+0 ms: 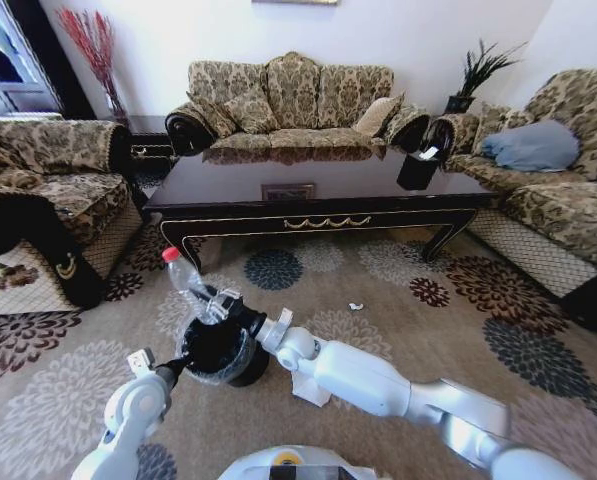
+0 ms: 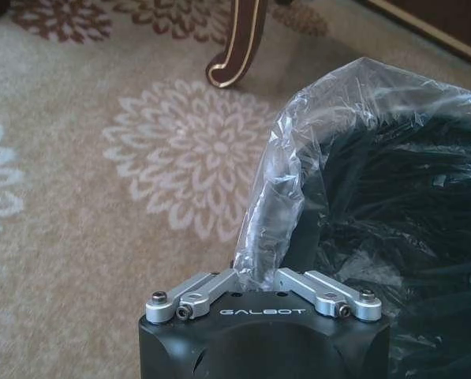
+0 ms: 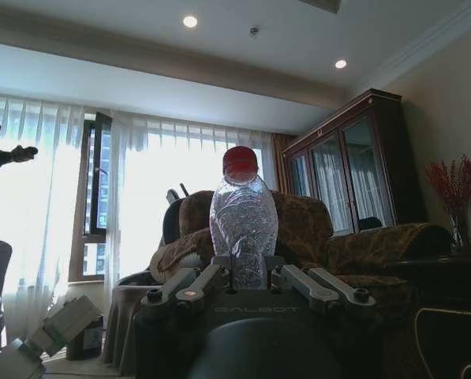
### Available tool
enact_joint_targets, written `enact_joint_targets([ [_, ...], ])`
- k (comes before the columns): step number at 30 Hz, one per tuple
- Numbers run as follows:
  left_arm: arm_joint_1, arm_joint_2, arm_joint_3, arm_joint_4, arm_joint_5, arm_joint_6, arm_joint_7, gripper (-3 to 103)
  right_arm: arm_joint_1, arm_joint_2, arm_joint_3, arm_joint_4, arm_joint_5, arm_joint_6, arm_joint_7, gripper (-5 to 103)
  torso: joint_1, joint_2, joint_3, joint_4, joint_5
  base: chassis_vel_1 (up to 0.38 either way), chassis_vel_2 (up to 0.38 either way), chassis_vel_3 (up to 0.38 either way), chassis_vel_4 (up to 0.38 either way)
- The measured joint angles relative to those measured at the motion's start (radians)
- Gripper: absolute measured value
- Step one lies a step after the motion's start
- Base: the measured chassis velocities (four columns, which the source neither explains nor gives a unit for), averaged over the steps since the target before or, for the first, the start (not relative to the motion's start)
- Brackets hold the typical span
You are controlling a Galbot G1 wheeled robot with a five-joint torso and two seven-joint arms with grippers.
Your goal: Move to the front of the table and pick up the trash from the floor, then place it into the trash bin.
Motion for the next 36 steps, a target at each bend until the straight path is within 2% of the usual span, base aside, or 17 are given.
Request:
enact_joint_targets([
  [2,0.005,-0.001,-0.005,-0.028,-0.012,0.0,-0.007,2,-0.014,-0.002,0.005,-0.037,-0.058,0.017,-0.017,18,0.0,0.0,0.0,-0.0001,0.0,0.0,0.0,0.0,0.0],
  [6,0.014,-0.008,-0.002,-0.049,-0.013,0.002,-0.009,2,-0.023,-0.01,0.015,-0.059,-0.082,0.028,-0.024,18,0.0,0.0,0.0,0.0,0.0,0.0,0.0,0.0,0.0],
  [7,0.015,-0.01,-0.001,-0.051,-0.013,0.002,-0.009,2,-0.024,-0.014,0.018,-0.062,-0.087,0.029,-0.024,15,0.0,0.0,0.0,0.0,-0.0001,0.0,0.0,0.0,0.0],
  [9,0.016,-0.009,0.0,-0.053,-0.012,0.003,-0.01,2,-0.024,-0.027,0.024,-0.062,-0.095,0.032,-0.024,25,0.0,0.0,0.0,0.0,-0.0001,0.0,0.0,0.0,0.0],
  [11,0.016,-0.008,-0.001,-0.054,-0.012,0.003,-0.011,2,-0.024,-0.034,0.025,-0.061,-0.097,0.032,-0.024,25,0.0,0.0,0.0,0.0,0.0,0.0,0.0,0.0,0.0],
  [13,0.016,-0.003,-0.004,-0.054,-0.013,0.003,-0.011,2,-0.024,-0.055,0.032,-0.049,-0.099,0.032,-0.025,35,0.0,0.0,0.0,-0.0001,-0.0001,0.0,0.0,0.0,0.0],
  [15,0.016,-0.001,-0.005,-0.054,-0.013,0.003,-0.011,2,-0.024,-0.061,0.033,-0.045,-0.099,0.032,-0.025,35,0.0,0.0,0.0,-0.0001,0.0,0.0,0.0,0.0,0.0],
  [16,0.015,0.001,-0.011,-0.054,-0.013,0.003,-0.011,2,-0.032,-0.079,0.042,-0.034,-0.102,0.031,-0.025,46,0.0,0.0,0.0,-0.0001,0.0,0.0,0.0,0.0,0.0],
  [18,0.015,0.001,-0.016,-0.056,-0.013,0.003,-0.011,2,-0.04,-0.09,0.054,-0.025,-0.107,0.03,-0.025,57,0.0,0.0,0.0,0.0,0.0,0.0,0.0,0.0,0.0],
  [21,0.018,0.001,-0.02,-0.061,-0.013,0.003,-0.012,2,-0.047,-0.101,0.062,-0.015,-0.111,0.028,-0.025,63,0.0,0.0,0.0,0.0,0.0,0.0,0.0,0.0,0.0],
  [23,0.022,0.001,-0.025,-0.069,-0.014,0.002,-0.012,2,-0.052,-0.112,0.068,-0.008,-0.116,0.026,-0.025,74,0.0,0.0,0.0,0.0001,0.0,0.0,0.0,0.0,0.0],
  [24,0.022,0.001,-0.025,-0.069,-0.014,0.002,-0.012,2,-0.052,-0.112,0.068,-0.008,-0.116,0.026,-0.025,74,0.0,0.0,0.0,0.0001,0.0,0.0,0.0,0.0,0.0],
  [27,0.035,0.001,-0.048,-0.097,-0.019,-0.001,-0.012,2,-0.074,-0.145,0.098,0.002,-0.135,0.026,-0.025,90,0.0,0.0,0.0,0.0001,0.0,0.0,0.0,0.0,0.0],
  [31,0.053,0.003,-0.073,-0.119,-0.017,-0.01,-0.012,2,-0.102,-0.178,0.15,0.003,-0.138,0.028,-0.021,98,0.0,0.0,0.0,0.0,0.0001,0.0,0.0,0.0,0.0],
  [36,0.076,0.005,-0.106,-0.139,-0.014,-0.018,-0.021,2,-0.133,-0.217,0.219,0.004,-0.13,0.029,-0.02,100,0.0,0.0,0.0,0.0,0.0,0.0,0.0,0.0,0.0],
])
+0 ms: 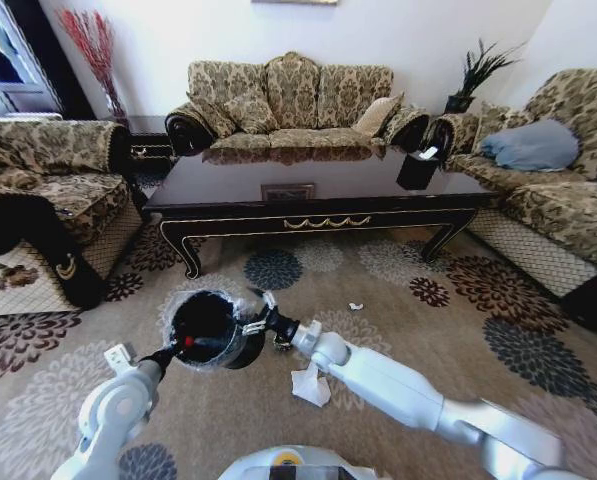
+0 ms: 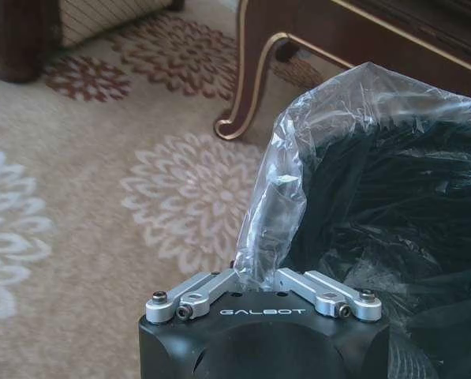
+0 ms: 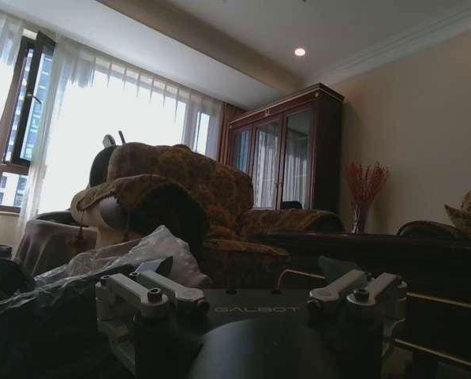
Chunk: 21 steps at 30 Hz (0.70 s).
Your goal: Move to the front of the table and pick up the trash from the floor, then place it into the trash bin.
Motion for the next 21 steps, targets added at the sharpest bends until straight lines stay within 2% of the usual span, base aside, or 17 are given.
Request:
enact_joint_targets([
  [4,0.029,-0.003,-0.035,-0.034,-0.001,0.001,-0.018,2,-0.047,-0.051,0.077,0.028,0.019,-0.044,0.012,100,0.0,0.0,0.0,0.0001,0.0002,0.0,0.0,0.0,0.0],
  [6,0.044,-0.007,-0.052,-0.054,-0.003,0.006,-0.032,2,-0.084,-0.085,0.118,0.046,0.003,-0.131,0.051,100,0.0,0.0,0.0,0.0001,0.0,0.0,0.0,0.0,0.0],
  [7,0.057,-0.01,-0.066,-0.07,-0.004,0.011,-0.047,2,-0.123,-0.11,0.151,0.055,-0.008,-0.2,0.078,100,0.0,0.0,0.0,0.0001,0.0001,0.0,0.0,0.0,0.0],
  [8,0.057,-0.01,-0.066,-0.07,-0.004,0.011,-0.047,2,-0.123,-0.11,0.151,0.055,-0.008,-0.2,0.078,100,0.0,0.0,0.0,0.0001,0.0001,0.0,0.0,0.0,0.0],
  [10,0.064,-0.01,-0.078,-0.086,-0.008,0.015,-0.058,2,-0.21,-0.139,0.213,0.064,-0.016,-0.282,0.109,100,0.0,0.0,0.0,0.0006,0.0002,0.0,0.0,0.0,0.0],
  [11,0.064,-0.01,-0.078,-0.086,-0.008,0.015,-0.058,2,-0.21,-0.139,0.213,0.064,-0.016,-0.282,0.109,100,0.0,0.0,0.0,0.0006,0.0002,0.0,0.0,0.0,0.0],
  [13,0.065,-0.004,-0.084,-0.097,-0.015,0.018,-0.061,2,-0.28,-0.159,0.259,0.065,-0.02,-0.342,0.129,100,0.0,0.0,0.0,-0.001,0.0001,0.0,0.0,0.0,0.0],
  [14,0.078,-0.003,-0.094,-0.111,-0.017,0.018,-0.061,2,-0.307,-0.169,0.275,0.051,-0.026,-0.38,0.14,100,0.0,0.0,0.0,-0.0009,-0.0001,0.0,0.0,0.0,0.0],
  [16,0.088,-0.002,-0.101,-0.118,-0.018,0.018,-0.061,2,-0.316,-0.172,0.277,0.04,-0.031,-0.396,0.142,100,0.0,0.0,0.0,-0.0009,0.0,0.0,0.0,0.0,0.0],
  [19,0.121,-0.004,-0.128,-0.146,-0.017,0.019,-0.061,2,-0.327,-0.163,0.26,-0.025,-0.063,-0.427,0.143,100,0.0,0.0,0.0,0.0005,-0.0002,0.0,0.0,0.0,0.0],
  [21,0.13,-0.005,-0.135,-0.154,-0.017,0.019,-0.061,2,-0.326,-0.155,0.248,-0.05,-0.076,-0.427,0.143,100,0.0,0.0,0.0,0.0004,-0.0002,0.0,0.0,0.0,0.0],
])
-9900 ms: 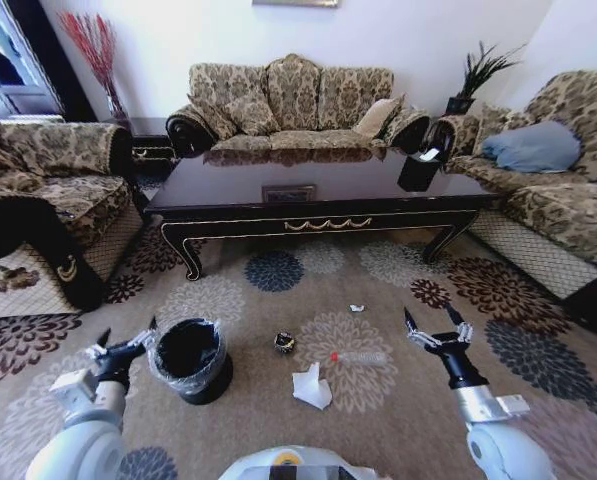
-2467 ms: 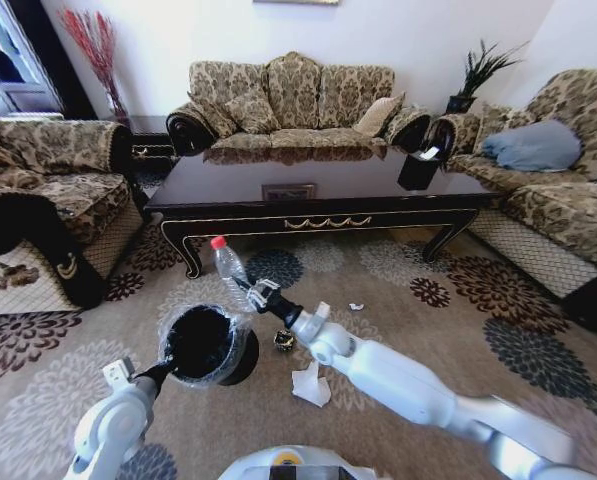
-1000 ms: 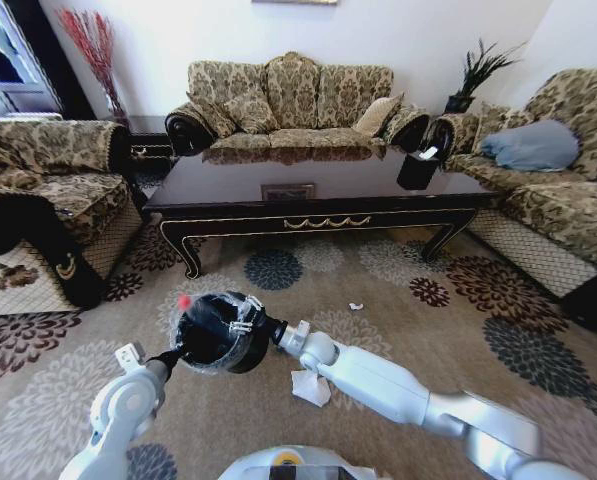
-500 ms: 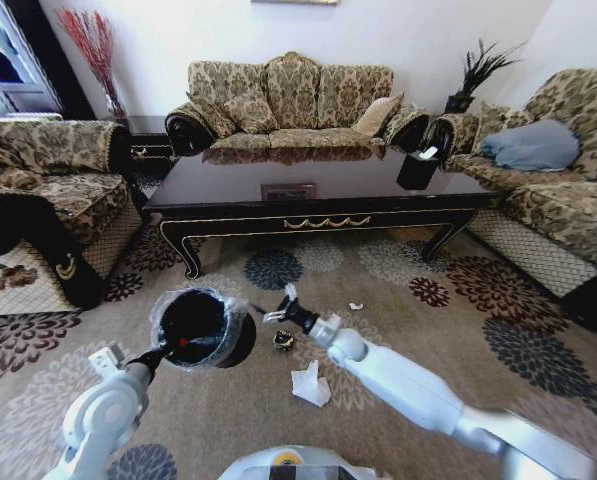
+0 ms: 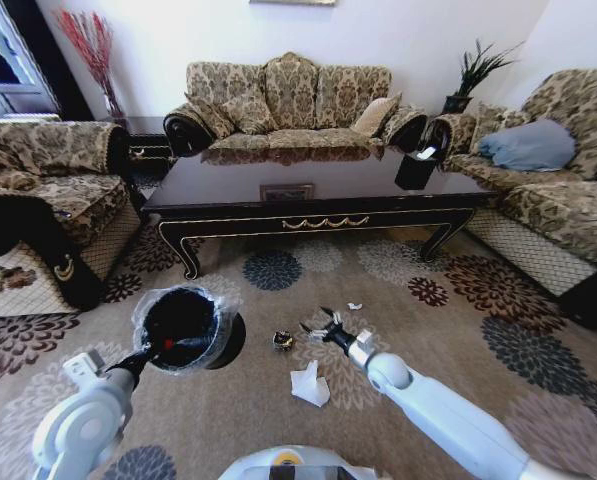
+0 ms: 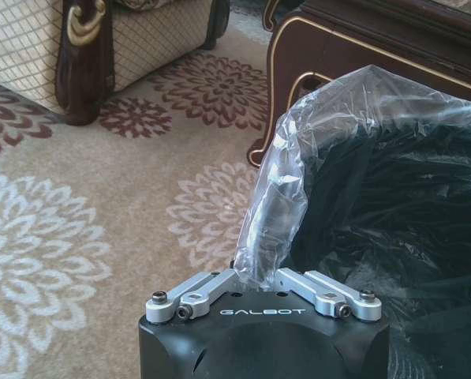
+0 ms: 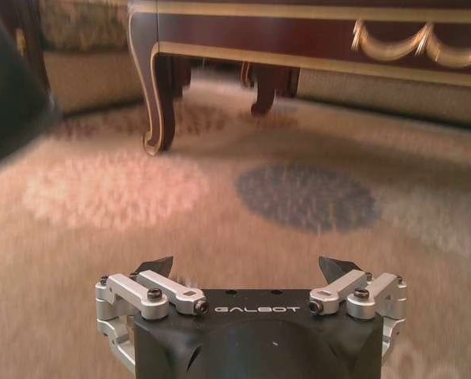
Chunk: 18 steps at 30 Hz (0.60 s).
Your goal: Move to the front of the table and pick up the trash from the floor, then place it into the trash bin.
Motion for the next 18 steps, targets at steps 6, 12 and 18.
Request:
enact_joint_targets([
  [6,0.042,-0.009,-0.028,-0.032,0.002,0.0,0.001,2,0.025,0.037,-0.089,-0.107,-0.085,0.009,-0.026,100,0.0,0.0,0.0,-0.0003,0.0003,0.0,0.0,0.0,0.0],
  [12,0.07,-0.015,-0.053,-0.048,0.005,0.0,0.001,2,0.043,0.072,-0.08,-0.255,-0.352,0.109,-0.299,100,0.0,0.0,0.0,-0.0004,0.0003,0.0,0.0,0.0,0.0],
  [18,0.076,-0.023,-0.051,-0.049,0.013,0.0,0.002,2,0.049,0.094,0.022,-0.337,-0.495,0.178,-0.503,100,0.0,0.0,0.0,-0.0004,0.0,0.0,0.0,0.0,0.0],
])
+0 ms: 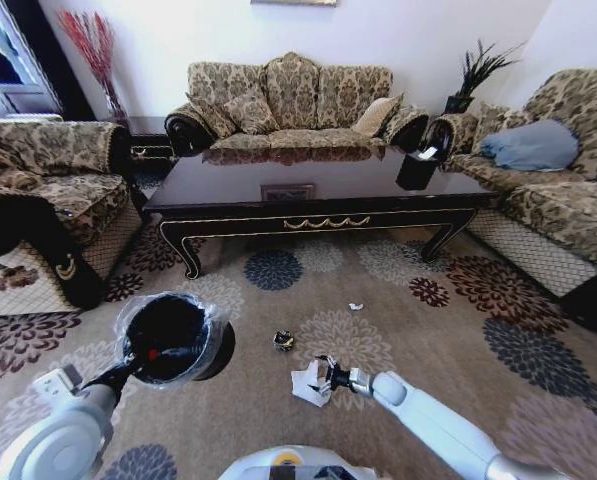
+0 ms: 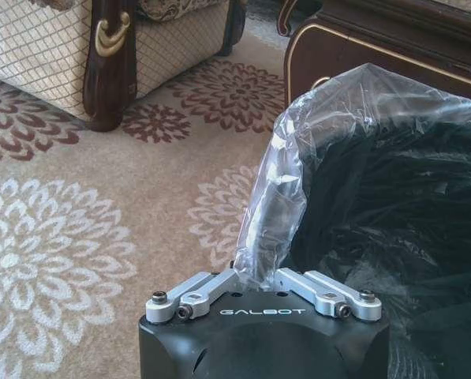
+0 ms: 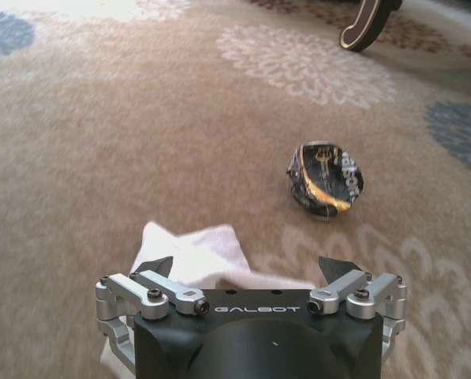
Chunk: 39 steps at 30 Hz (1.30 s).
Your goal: Move to the front of the table and pick up the trash from the floor, then place it into the trash bin.
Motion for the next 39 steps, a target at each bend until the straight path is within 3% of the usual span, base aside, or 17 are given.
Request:
enact_joint_targets([
  [5,0.002,-0.007,0.014,0.0,0.013,0.0,0.001,2,0.0,0.016,0.05,-0.053,-0.032,0.041,-0.068,100,0.0,0.0,0.0,-0.0001,0.0,0.0,0.0,0.0,0.0],
  [13,0.008,-0.003,0.015,0.0,0.018,0.0,0.002,2,0.002,0.058,0.086,-0.12,-0.086,0.092,-0.115,103,0.0,0.0,0.0,-0.0001,0.0002,0.0,0.0,0.0,0.0],
  [16,0.009,-0.003,0.015,0.001,0.019,0.0,0.002,2,0.005,0.064,0.087,-0.126,-0.092,0.095,-0.127,95,0.0,0.0,0.0,0.0001,0.0002,0.0,0.0,0.0,0.0],
  [19,0.009,-0.003,0.015,0.005,0.021,-0.001,0.002,2,0.011,0.066,0.085,-0.128,-0.099,0.101,-0.15,80,0.0,0.0,0.0,0.0,0.0001,0.0,0.0,0.0,0.0],
  [21,0.009,-0.003,0.015,0.007,0.022,-0.001,0.002,2,0.011,0.066,0.085,-0.128,-0.102,0.102,-0.154,80,0.0,0.0,0.0,0.0,0.0001,0.0,0.0,0.0,0.0],
  [24,0.005,-0.004,0.017,0.007,0.022,-0.001,0.002,2,0.012,0.064,0.086,-0.13,-0.114,0.107,-0.165,63,0.0,0.0,0.0,0.0,0.0001,0.0,0.0,0.0,0.0],
  [28,0.004,-0.004,0.018,0.008,0.022,-0.002,0.002,2,0.011,0.061,0.093,-0.132,-0.123,0.115,-0.169,52,0.0,0.0,0.0,0.0,0.0001,0.0,0.0,0.0,0.0],
  [30,0.004,-0.004,0.02,0.008,0.022,-0.002,0.001,2,0.01,0.06,0.099,-0.135,-0.126,0.125,-0.171,47,0.0,0.0,0.0,-0.0001,0.0001,0.0,0.0,0.0,0.0],
  [32,0.004,-0.005,0.022,0.009,0.024,-0.003,0.001,2,0.006,0.057,0.107,-0.136,-0.123,0.149,-0.175,31,0.0,0.0,0.0,0.0,0.0001,0.0,0.0,0.0,0.0],
  [37,0.004,-0.008,0.029,0.011,0.031,-0.004,0.001,2,0.003,0.054,0.118,-0.128,-0.094,0.199,-0.182,20,0.0,0.0,0.0,0.0,0.0001,0.0,0.0,0.0,0.0],
  [39,0.004,-0.009,0.035,0.012,0.034,-0.004,0.001,2,-0.001,0.049,0.121,-0.112,-0.058,0.216,-0.186,9,0.0,0.0,0.0,0.0001,0.0002,0.0,0.0,0.0,0.0],
])
